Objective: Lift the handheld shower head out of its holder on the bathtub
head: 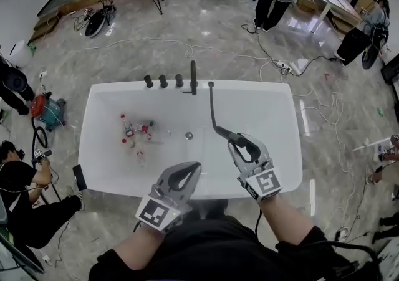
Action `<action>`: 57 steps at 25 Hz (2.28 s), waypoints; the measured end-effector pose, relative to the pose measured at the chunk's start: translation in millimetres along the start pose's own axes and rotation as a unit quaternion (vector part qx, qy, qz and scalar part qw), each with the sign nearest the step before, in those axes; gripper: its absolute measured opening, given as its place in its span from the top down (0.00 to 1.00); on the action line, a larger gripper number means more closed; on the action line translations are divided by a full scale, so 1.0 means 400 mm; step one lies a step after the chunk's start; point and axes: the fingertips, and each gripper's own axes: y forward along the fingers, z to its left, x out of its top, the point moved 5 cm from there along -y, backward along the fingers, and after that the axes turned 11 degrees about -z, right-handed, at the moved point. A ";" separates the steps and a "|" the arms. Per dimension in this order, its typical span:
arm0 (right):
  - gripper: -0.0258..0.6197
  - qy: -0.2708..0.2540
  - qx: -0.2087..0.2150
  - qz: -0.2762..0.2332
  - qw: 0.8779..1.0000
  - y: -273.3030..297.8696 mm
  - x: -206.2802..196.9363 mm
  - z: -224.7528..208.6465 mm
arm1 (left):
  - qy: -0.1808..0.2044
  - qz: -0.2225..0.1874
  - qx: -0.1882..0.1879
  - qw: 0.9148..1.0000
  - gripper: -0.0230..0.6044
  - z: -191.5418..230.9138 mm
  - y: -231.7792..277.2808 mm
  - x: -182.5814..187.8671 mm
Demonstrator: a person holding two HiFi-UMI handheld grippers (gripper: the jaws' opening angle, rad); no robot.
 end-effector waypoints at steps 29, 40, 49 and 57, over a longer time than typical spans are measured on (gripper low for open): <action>0.77 -0.015 0.040 0.005 0.999 -0.154 0.058 0.134 | -0.003 0.015 -0.022 1.000 0.96 -0.063 0.030 -0.023; 0.77 -0.001 0.039 0.008 0.999 -0.144 0.047 0.136 | -0.005 0.021 -0.022 1.000 0.96 -0.072 0.027 -0.039; 0.77 0.006 0.030 0.005 1.000 -0.129 0.045 0.127 | -0.004 0.018 -0.020 1.000 0.96 -0.069 0.026 -0.036; 0.77 0.010 0.025 0.006 1.000 -0.133 0.044 0.118 | 0.000 0.018 -0.019 1.000 0.96 -0.074 0.027 -0.034</action>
